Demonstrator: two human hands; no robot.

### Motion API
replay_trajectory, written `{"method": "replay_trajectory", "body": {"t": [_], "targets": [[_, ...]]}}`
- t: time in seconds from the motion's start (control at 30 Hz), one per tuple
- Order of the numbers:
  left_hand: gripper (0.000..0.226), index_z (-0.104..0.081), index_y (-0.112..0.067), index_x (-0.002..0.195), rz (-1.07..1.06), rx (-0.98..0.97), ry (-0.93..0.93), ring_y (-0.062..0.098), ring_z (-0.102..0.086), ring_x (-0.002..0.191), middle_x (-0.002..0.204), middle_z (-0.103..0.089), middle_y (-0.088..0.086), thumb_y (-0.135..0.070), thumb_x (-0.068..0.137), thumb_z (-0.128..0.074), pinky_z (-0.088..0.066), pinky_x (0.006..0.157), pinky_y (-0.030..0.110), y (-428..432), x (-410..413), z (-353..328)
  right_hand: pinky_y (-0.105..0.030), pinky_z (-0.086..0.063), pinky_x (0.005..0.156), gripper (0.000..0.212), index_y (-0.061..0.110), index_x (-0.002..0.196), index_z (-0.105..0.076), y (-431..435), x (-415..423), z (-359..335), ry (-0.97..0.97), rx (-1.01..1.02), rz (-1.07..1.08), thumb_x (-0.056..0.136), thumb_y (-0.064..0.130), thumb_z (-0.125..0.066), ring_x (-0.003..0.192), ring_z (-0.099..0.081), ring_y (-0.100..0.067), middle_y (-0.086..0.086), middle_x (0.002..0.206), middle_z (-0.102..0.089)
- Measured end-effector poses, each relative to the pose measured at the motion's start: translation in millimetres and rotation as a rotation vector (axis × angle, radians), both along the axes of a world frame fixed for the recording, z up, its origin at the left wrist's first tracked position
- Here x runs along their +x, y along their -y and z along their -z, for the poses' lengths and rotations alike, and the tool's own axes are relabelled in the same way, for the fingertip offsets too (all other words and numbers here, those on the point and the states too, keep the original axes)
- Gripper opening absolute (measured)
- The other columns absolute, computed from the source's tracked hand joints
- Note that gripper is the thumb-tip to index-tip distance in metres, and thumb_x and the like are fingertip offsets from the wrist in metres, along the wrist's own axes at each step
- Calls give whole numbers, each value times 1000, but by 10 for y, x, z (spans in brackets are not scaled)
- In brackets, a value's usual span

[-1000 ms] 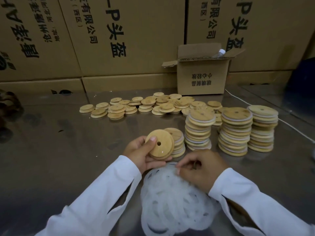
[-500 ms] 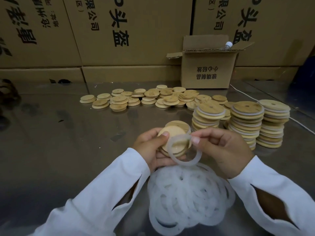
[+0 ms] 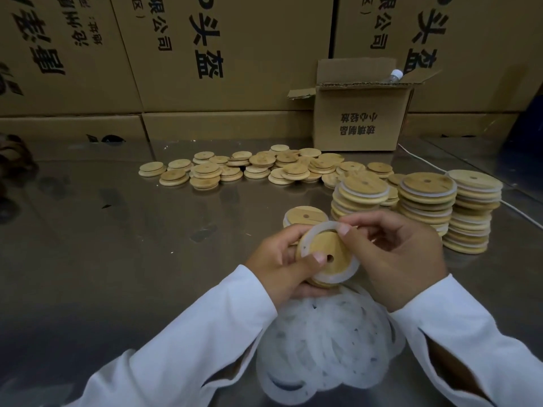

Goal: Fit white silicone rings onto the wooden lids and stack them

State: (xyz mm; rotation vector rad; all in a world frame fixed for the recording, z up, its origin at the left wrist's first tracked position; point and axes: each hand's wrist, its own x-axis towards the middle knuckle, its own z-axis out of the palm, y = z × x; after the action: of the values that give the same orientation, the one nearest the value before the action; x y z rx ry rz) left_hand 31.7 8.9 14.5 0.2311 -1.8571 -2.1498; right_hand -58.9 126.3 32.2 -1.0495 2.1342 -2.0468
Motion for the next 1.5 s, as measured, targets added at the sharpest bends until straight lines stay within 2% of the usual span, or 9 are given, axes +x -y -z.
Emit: {"method": "replay_trajectory", "body": {"t": [0.13,0.27,0.43,0.63,0.77,0.9,1.3,1.4,1.5], "targets": [[30,-56,-14,115,-21,-71,-36,28,-65,97,106,-65,14,-1,89,-50,-56,80,45,-53,4,-14,-11,-46,55,19,30,67,-68,-1,-13,-4,-5,-29,-2,73,12,-71,53,-52,-2,-5,60,-62],[30,-56,-16,114,-36,-98,-54,21,-66,92,102,-65,8,0,90,-49,-58,76,37,-58,11,-19,-15,-49,60,14,26,63,-68,2,-45,13,80,-32,-3,72,16,-72,61,-58,-7,-1,65,-67],[30,-56,-16,113,-58,-85,-76,19,-67,89,101,-65,7,1,89,-49,-58,68,29,-29,11,-19,-9,-47,58,13,23,64,-67,5,-48,0,86,-33,-13,75,16,-68,58,-57,-2,11,59,-67],[35,-51,-12,122,-26,-103,-71,33,-62,105,119,-60,18,2,90,-46,-55,84,42,-18,6,-32,-6,-44,56,13,15,67,-66,-11,-64,-33,119,-24,-41,79,10,-64,53,-55,2,3,63,-64],[33,-51,-18,115,18,-100,-67,26,-62,104,115,-60,12,3,92,-42,-56,81,35,-29,6,-38,-5,-43,54,13,15,66,-66,-19,-74,-34,110,-12,-23,79,12,-64,52,-55,2,3,62,-64],[32,-52,-18,115,30,-93,-51,32,-61,106,116,-60,15,2,92,-42,-55,83,37,-45,-1,-29,-11,-47,58,14,20,64,-66,-26,-70,-8,26,-10,0,77,16,-67,60,-58,-7,2,63,-66],[25,-59,-18,104,-10,-68,-54,19,-67,86,96,-68,7,0,89,-50,-58,72,29,-23,4,-15,-10,-45,54,15,16,60,-65,-5,-113,16,111,-6,8,75,14,-68,54,-55,-4,5,54,-63],[23,-61,-16,103,-14,-23,-49,22,-67,87,96,-69,9,-1,88,-51,-58,74,33,-27,1,-11,-9,-44,54,16,17,61,-65,-5,-127,23,110,12,20,76,14,-67,57,-55,-6,1,60,-64],[21,-62,-16,103,-2,34,-26,18,-69,81,90,-71,6,-4,89,-51,-58,69,29,-33,0,-11,-8,-44,56,16,18,63,-64,-10,-132,26,87,38,20,78,14,-66,60,-56,-5,0,65,-65]]}}
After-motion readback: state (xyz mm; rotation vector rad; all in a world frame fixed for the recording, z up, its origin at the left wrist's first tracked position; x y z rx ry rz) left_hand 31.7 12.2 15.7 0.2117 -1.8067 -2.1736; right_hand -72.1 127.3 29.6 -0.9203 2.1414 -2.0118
